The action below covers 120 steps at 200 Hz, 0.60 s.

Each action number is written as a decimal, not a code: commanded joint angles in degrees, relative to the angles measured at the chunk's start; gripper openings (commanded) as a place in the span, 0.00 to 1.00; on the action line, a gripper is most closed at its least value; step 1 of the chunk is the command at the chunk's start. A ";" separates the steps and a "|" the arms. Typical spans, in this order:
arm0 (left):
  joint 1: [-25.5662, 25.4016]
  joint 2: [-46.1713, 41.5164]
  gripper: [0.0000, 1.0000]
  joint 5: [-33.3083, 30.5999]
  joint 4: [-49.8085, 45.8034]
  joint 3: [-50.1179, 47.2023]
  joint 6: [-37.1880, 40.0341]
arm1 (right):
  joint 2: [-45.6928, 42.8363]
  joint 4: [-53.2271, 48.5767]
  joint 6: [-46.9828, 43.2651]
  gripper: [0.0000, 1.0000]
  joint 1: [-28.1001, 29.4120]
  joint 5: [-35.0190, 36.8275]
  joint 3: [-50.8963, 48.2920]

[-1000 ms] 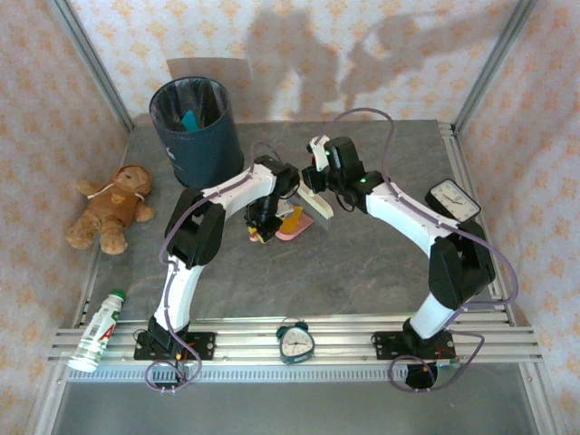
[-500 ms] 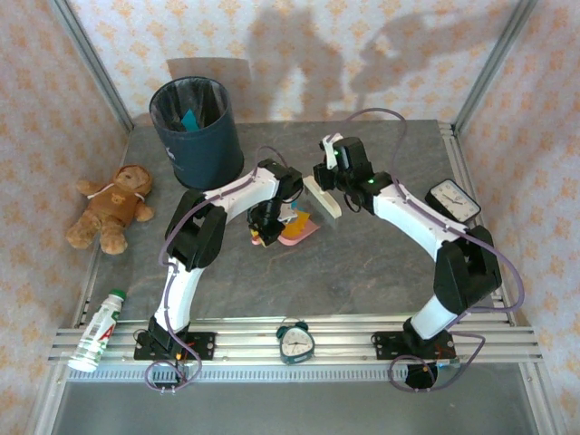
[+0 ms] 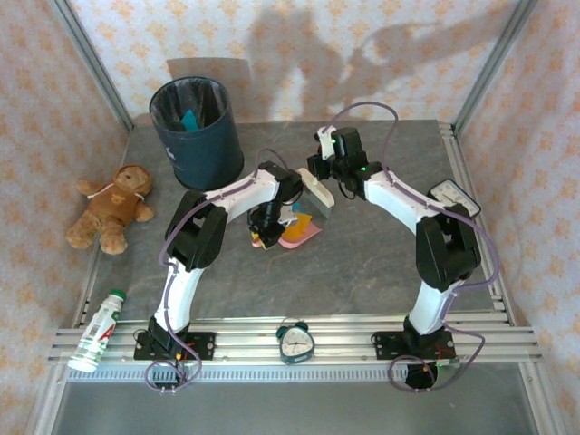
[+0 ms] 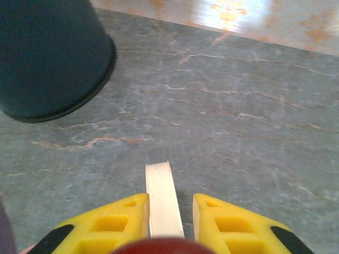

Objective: Sweep away the paper scraps from the table

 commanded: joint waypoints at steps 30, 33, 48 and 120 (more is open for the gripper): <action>-0.28 -2.43 0.00 -0.85 -0.46 -0.70 0.34 | 0.45 -4.10 -3.87 0.00 0.15 -8.58 2.27; -0.28 -2.47 0.00 -0.86 -0.47 -0.68 0.39 | 0.27 -4.27 -3.97 0.00 0.18 -8.73 2.09; -0.23 -2.31 0.00 -0.79 -0.56 -0.45 0.44 | -0.90 -4.68 -4.30 0.00 0.20 -9.47 0.62; 0.08 -2.45 0.00 -1.85 -0.39 -0.11 -0.27 | -7.00 -5.55 -5.38 0.00 0.65 -8.09 -5.43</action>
